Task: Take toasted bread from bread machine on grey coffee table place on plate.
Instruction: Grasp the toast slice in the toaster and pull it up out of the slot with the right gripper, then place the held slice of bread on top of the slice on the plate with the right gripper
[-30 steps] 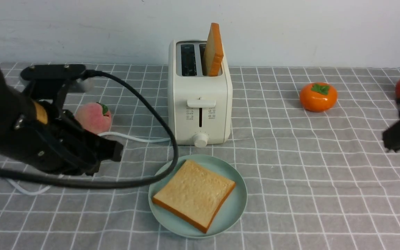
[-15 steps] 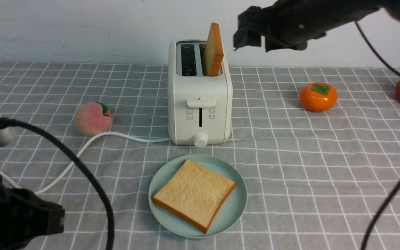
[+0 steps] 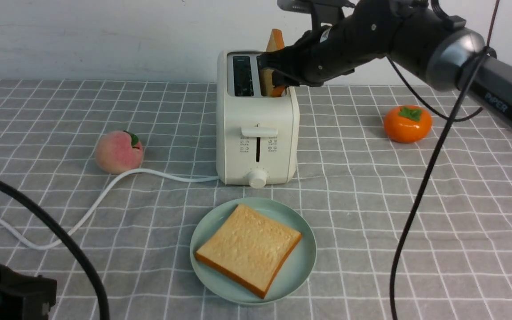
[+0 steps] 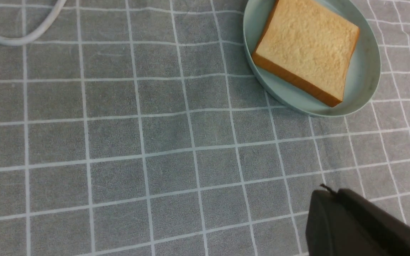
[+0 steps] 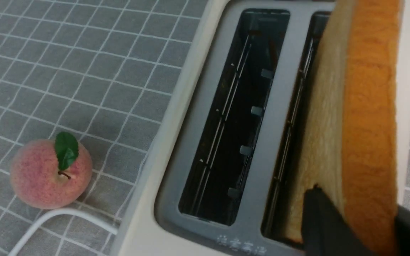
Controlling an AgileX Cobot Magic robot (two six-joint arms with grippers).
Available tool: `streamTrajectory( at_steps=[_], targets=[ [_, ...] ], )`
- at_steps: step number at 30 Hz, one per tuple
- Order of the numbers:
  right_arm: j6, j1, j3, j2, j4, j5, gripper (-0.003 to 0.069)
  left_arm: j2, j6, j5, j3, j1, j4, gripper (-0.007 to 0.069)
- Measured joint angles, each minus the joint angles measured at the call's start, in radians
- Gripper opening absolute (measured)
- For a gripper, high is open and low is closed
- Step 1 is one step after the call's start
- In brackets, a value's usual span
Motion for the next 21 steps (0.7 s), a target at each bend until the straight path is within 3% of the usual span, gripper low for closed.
streamTrajectory(
  at_steps=[6, 12, 13, 15, 18, 20, 21],
  targets=[
    [-0.052, 0.000, -0.027, -0.155, -0.014, 0.085, 0.0078, 0.000, 0.000, 0.000, 0.001, 0.000, 0.010, -0.0014],
    [-0.073, -0.003, -0.040, -0.425, -0.014, 0.379, 0.0078, 0.000, -0.001, 0.000, 0.001, 0.000, 0.030, -0.0014],
    [-0.077, -0.003, -0.018, -0.483, -0.004, 0.487, 0.0078, 0.000, -0.002, -0.008, 0.001, 0.000, 0.030, -0.0014],
    [-0.084, -0.003, 0.047, -0.536, 0.030, 0.549, 0.0078, 0.000, -0.002, -0.025, 0.002, 0.000, 0.030, -0.0014],
    [-0.112, -0.006, 0.177, -0.584, 0.098, 0.562, 0.0078, 0.000, -0.002, -0.047, 0.002, 0.000, 0.031, -0.0014],
    [-0.171, -0.006, 0.381, -0.621, 0.235, 0.557, 0.0078, 0.000, -0.002, -0.052, 0.002, 0.000, 0.034, -0.0014],
    [-0.182, -0.006, 0.414, -0.624, 0.247, 0.554, 0.0078, 0.000, -0.002, -0.052, 0.002, 0.000, 0.034, -0.0014]
  ],
)
